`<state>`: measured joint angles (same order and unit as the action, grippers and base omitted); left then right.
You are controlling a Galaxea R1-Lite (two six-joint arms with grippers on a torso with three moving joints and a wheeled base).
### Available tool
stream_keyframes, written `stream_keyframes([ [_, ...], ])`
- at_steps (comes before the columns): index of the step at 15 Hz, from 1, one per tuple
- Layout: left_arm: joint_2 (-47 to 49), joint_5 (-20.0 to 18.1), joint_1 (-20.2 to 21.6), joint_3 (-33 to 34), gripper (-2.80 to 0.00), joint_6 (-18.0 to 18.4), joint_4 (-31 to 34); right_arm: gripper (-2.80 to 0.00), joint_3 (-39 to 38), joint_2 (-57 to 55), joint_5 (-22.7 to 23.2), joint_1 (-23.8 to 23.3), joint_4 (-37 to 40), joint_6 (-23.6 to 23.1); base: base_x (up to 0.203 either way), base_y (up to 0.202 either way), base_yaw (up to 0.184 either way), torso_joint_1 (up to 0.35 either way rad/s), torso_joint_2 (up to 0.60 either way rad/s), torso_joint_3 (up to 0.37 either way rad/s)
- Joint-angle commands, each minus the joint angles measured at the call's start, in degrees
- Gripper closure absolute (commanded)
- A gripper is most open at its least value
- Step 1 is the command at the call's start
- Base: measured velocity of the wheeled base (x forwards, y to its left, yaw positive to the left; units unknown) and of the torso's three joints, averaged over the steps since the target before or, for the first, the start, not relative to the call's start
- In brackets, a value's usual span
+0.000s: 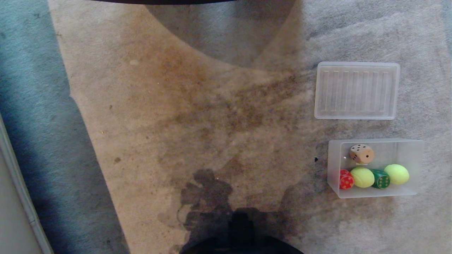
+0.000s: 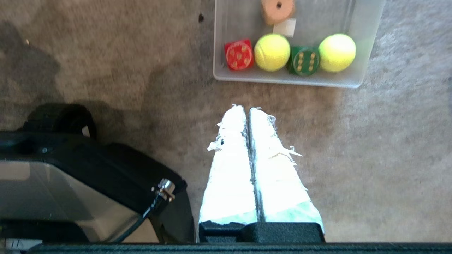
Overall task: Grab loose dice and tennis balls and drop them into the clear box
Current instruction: Pick up toys out of the box
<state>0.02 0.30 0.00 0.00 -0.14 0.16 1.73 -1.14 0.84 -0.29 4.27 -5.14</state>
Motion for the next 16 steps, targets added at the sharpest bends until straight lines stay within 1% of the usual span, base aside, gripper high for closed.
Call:
stream_keyframes([
  [1, 0.0, 0.1, 0.0, 0.0, 0.00, 0.0, 0.0, 0.00, -0.1, 1.1, 0.0, 0.0, 0.2, 0.0, 0.000, 0.000, 0.000, 0.000, 0.00, 0.000],
  [3, 0.0, 0.1, 0.0, 0.0, 0.00, 0.0, 0.0, 0.00, -0.1, 1.1, -0.1, 0.0, 0.1, 1.0, 0.000, 0.000, 0.000, 0.000, 0.00, 0.000],
  [9, 0.0, 0.1, 0.0, 0.0, 0.00, -0.1, 0.0, 0.00, -0.1, 1.1, -0.1, 0.0, 0.2, 1.0, 0.000, 0.000, 0.000, 0.000, 0.00, 0.009],
  [16, 0.0, 0.1, 0.0, 0.0, 0.00, -0.2, 0.0, 0.00, -0.2, 1.1, -0.1, 0.0, 0.1, 1.1, 0.000, 0.000, 0.000, 0.003, 0.00, 0.170],
])
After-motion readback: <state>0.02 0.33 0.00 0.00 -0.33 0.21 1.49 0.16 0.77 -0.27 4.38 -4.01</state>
